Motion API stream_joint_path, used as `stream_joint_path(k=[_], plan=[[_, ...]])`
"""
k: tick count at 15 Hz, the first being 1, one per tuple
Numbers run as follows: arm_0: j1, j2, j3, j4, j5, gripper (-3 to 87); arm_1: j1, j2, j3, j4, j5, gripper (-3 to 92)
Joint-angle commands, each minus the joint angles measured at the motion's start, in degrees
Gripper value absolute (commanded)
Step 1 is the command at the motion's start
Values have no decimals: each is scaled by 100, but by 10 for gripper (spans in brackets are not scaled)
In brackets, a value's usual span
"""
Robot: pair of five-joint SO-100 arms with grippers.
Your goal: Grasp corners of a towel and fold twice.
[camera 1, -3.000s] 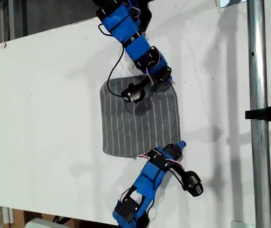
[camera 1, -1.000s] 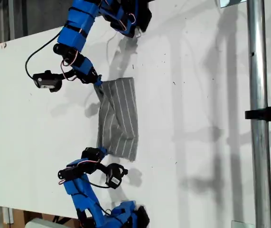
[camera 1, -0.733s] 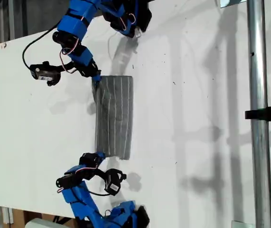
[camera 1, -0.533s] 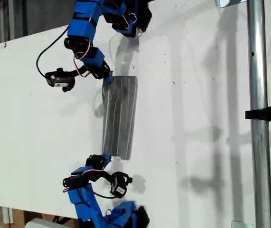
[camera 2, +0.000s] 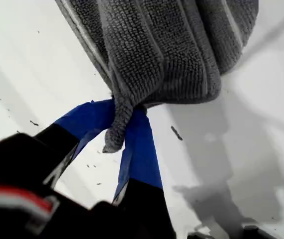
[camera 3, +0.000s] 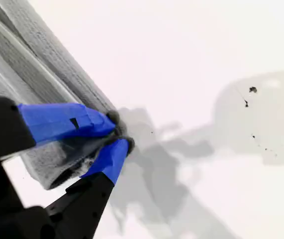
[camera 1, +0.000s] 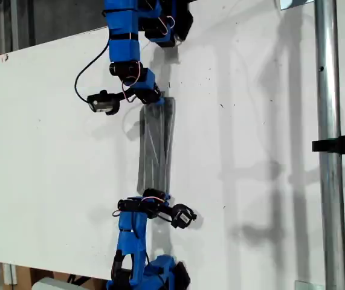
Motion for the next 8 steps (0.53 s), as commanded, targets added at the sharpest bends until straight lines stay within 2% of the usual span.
stream_joint_path(k=[1,2,3,5,6,8], plan=[[-202,53,-167,132,-26,136,-9,-272,193,-562,141,-2],[-272,193,-158,167,44,179,-18,-475,229,-694,176,-2],[-343,378,-176,316,132,229,-18,-624,229,-721,246,79],[-457,1028,-97,765,176,294,-79,-712,141,-492,378,360],[-457,1512,-44,1011,123,293,-202,-606,-70,-167,404,310],[-431,2663,97,1441,-62,287,-598,-132,-844,1011,606,228]])
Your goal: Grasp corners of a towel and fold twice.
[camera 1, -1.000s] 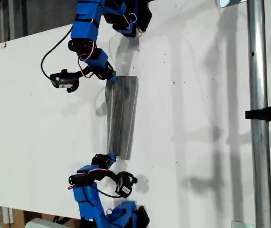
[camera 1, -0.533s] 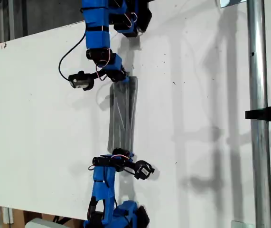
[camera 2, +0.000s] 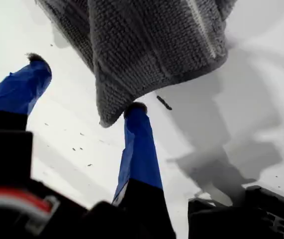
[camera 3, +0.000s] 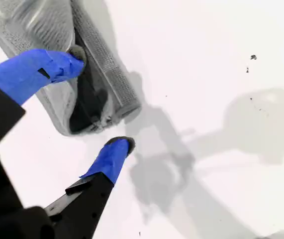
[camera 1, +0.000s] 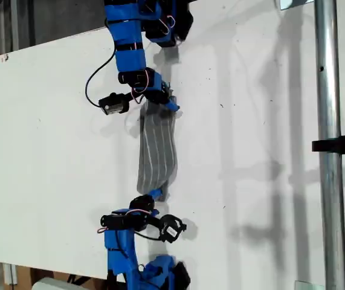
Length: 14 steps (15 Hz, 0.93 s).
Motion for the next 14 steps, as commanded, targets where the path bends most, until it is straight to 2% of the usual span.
stream_joint_path(k=[1,3,4,6,8,9,10,11,12,13,14], plan=[[-88,1600,255,272,-132,283,-413,782,-1055,1327,220,219],[-9,2997,1134,141,-114,282,-729,1591,-1090,2057,721,215],[141,3595,1811,-176,-211,278,-773,2092,-642,2013,1099,214],[694,4649,3533,-1283,-659,286,-650,3410,686,1617,1679,176],[1266,6363,5845,-2839,-1072,283,-211,4992,2109,1037,1969,122],[1512,7233,6785,-3226,-1257,277,-26,5388,2391,1011,1898,120],[1626,7980,7453,-3138,-1512,272,149,5379,2487,940,1740,174],[1688,8938,7893,-2769,-1564,273,281,5221,2505,668,1626,333],[1696,10257,8209,-2013,-1617,266,439,5045,2522,193,1336,389],[1635,10591,8244,-1740,-1485,258,571,4825,2461,-220,1090,395],[1635,10635,8306,-1767,-1477,257,747,4526,2399,-475,967,395]])
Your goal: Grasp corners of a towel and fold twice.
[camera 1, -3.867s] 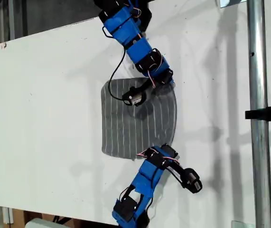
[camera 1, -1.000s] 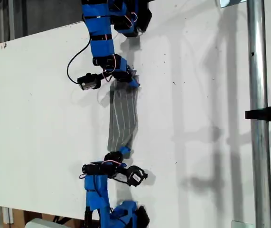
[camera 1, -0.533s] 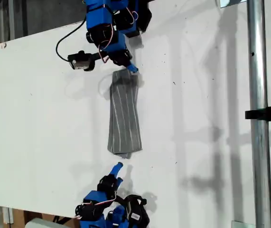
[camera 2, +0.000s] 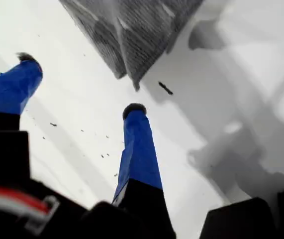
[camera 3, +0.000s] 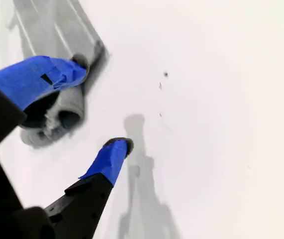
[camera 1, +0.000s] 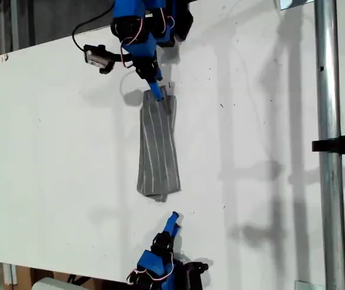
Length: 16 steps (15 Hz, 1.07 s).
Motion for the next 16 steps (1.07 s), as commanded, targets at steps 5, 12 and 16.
stream_joint_path(k=[5,12,16], plan=[[-44,334,114,123,44,228,615,-4430,-1389,-1758,-308,411],[-18,334,114,132,105,192,492,-6803,-3665,-1459,-431,-1],[123,334,114,132,0,185,-290,-5071,-3349,721,-176,-2]])
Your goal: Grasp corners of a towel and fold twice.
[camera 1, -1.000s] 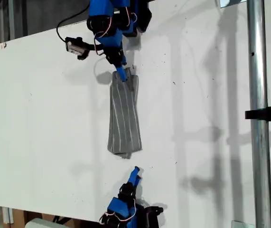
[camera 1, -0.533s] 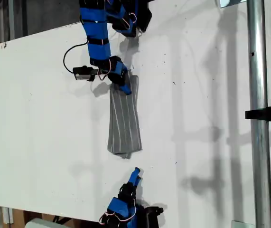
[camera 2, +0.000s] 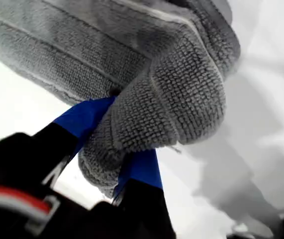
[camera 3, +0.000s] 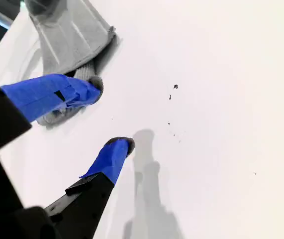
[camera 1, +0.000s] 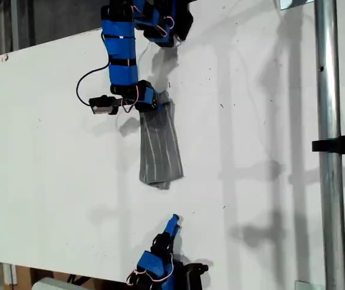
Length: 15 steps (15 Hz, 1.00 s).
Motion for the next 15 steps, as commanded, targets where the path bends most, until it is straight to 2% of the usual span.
stream_joint_path(k=[1,3,5,6,9,12,14,15], plan=[[35,44,26,26,-44,184,-686,1397,352,1230,501,-2],[44,44,26,26,-62,183,-1389,2549,756,1995,1222,-2],[62,44,26,26,-62,183,-1784,3146,800,2109,1485,-2],[53,44,26,26,-44,182,-1661,3103,756,1705,1283,-2],[-44,44,26,18,35,178,-896,1582,-167,-255,149,-2],[-26,44,26,18,0,178,-483,-650,-2021,-870,-325,-2],[-9,44,26,18,-26,181,-387,-1459,-2681,-1222,-448,-2],[-9,44,26,18,-26,182,-378,-1696,-2883,-1248,-466,27]])
